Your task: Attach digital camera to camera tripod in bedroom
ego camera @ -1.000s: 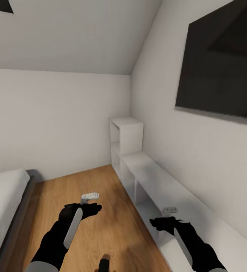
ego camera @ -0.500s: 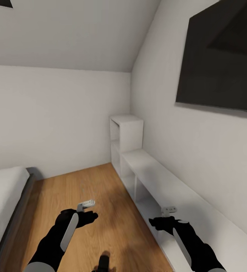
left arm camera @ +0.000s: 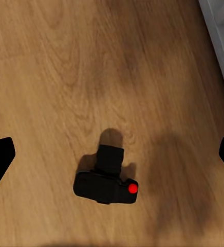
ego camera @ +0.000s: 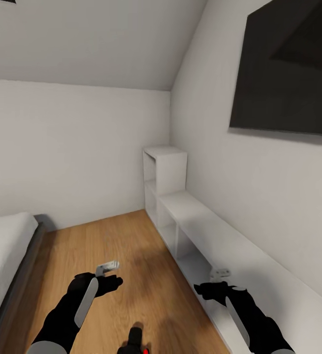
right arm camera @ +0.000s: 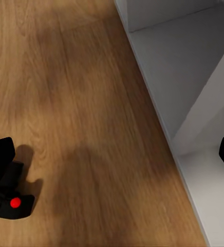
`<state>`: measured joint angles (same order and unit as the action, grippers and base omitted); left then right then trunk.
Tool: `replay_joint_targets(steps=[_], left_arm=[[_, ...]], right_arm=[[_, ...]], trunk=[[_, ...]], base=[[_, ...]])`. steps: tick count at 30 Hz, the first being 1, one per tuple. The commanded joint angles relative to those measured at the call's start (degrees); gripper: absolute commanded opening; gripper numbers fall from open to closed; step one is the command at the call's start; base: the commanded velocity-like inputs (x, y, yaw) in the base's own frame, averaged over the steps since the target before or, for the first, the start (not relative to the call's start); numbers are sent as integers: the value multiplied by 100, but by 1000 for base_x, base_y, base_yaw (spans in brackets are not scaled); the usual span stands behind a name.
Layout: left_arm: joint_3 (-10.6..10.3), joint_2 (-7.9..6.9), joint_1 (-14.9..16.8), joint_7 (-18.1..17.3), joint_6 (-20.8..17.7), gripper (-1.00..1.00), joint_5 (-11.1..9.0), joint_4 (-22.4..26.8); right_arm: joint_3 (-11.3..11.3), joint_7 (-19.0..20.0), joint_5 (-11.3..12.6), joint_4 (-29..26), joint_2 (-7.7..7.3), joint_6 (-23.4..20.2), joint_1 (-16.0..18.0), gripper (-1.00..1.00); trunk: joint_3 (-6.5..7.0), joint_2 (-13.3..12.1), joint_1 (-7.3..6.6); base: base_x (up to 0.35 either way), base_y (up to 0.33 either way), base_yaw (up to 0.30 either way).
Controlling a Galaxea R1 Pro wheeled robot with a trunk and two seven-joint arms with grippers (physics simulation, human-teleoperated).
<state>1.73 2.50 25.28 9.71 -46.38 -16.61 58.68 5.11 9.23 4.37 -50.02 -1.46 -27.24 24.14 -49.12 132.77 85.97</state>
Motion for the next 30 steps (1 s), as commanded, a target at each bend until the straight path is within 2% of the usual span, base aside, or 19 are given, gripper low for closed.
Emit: replay_joint_targets(steps=[1,26,30], left_arm=[[11,5,3,46,-21,100,-62,8],[-5,8,3,48,-3,100,-56,29],[0,6,3,48,-3,100,-58,29]], right_arm=[[16,-11,45,-8,-6,-34,3,100],[26,12,46,-8,-19,-70,3,100],[32,121,46,-8,-30,-70,3,100]], trunk=[[-25,44,21],[-473,1047,571],[-562,1052,581]], base=[[0,0,0],[0,0,0],[0,0,0]])
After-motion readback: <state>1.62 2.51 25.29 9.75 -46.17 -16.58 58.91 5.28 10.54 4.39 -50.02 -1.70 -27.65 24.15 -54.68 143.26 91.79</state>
